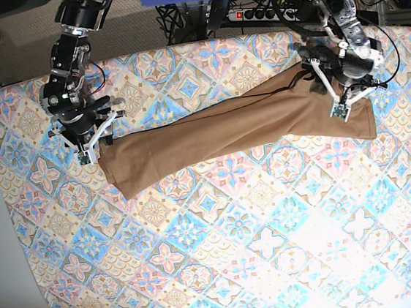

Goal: Layout the t-shirt on the table in an organized manner, then fold the t-shirt properly

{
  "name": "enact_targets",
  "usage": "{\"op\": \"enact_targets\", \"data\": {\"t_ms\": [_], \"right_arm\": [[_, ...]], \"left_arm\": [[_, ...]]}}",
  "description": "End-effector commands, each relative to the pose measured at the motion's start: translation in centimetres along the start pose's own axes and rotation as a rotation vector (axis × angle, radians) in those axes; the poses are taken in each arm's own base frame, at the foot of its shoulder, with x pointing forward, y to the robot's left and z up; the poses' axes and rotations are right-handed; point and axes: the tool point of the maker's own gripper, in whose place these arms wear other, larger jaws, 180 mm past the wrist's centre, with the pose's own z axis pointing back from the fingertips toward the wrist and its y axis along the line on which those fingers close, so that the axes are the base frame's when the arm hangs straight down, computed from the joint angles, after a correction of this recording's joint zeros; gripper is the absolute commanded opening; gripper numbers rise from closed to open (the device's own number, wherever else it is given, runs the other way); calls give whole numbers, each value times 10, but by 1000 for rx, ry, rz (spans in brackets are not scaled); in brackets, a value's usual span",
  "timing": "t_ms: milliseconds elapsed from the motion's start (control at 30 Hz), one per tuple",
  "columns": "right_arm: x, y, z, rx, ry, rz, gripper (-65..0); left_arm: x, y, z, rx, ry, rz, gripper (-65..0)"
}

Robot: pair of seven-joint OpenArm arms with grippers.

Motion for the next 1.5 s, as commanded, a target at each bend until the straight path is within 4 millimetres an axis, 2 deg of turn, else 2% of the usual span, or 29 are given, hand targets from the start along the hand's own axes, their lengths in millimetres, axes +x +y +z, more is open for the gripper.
{"op": "enact_targets", "data": {"t_ms": [0,100,200,367,467,567,600,767,833,933,1067,1200,1400,1467], "right_arm": [[18,-12,6,-22,-75,-44,-388],[31,-34,20,-19,-220,-233,-388],[39,-49,32,2,-324,-374,-388],[54,-42,38,105,-430,-511,-388],[44,-35,28,169,-429,-618,-386],[18,-27,9,209,-371,-724,-385],[14,-25,3,219,-356,-748,-385],[35,-45,-15,247,-375,-738,-385],[42,-50,-17,265,-386,-708,-385],[40,-50,-24,276,-370,-728,-385],[48,-41,-29,308,-349,-725,-387],[48,-20,-34,353,-315,-733,-388],[58,38,-44,477,-251,-633,-388],[60,51,-45,506,-236,-604,-388]], "left_arm": [[15,5,5,4,-59,11,-386],[30,-2,7,-51,-126,32,-386],[44,-1,9,-63,-173,41,-386],[73,9,15,-40,-251,44,-386],[99,13,23,-30,-387,45,-386],[115,24,34,-4,-497,18,-386],[116,29,36,8,-507,15,-386],[97,68,43,106,-487,78,-386],[92,76,45,126,-482,97,-386],[84,84,47,148,-472,115,-386],[81,90,48,164,-469,129,-386],[82,91,48,166,-472,131,-386],[83,89,48,162,-473,128,-386],[83,89,48,161,-473,129,-386]]}}
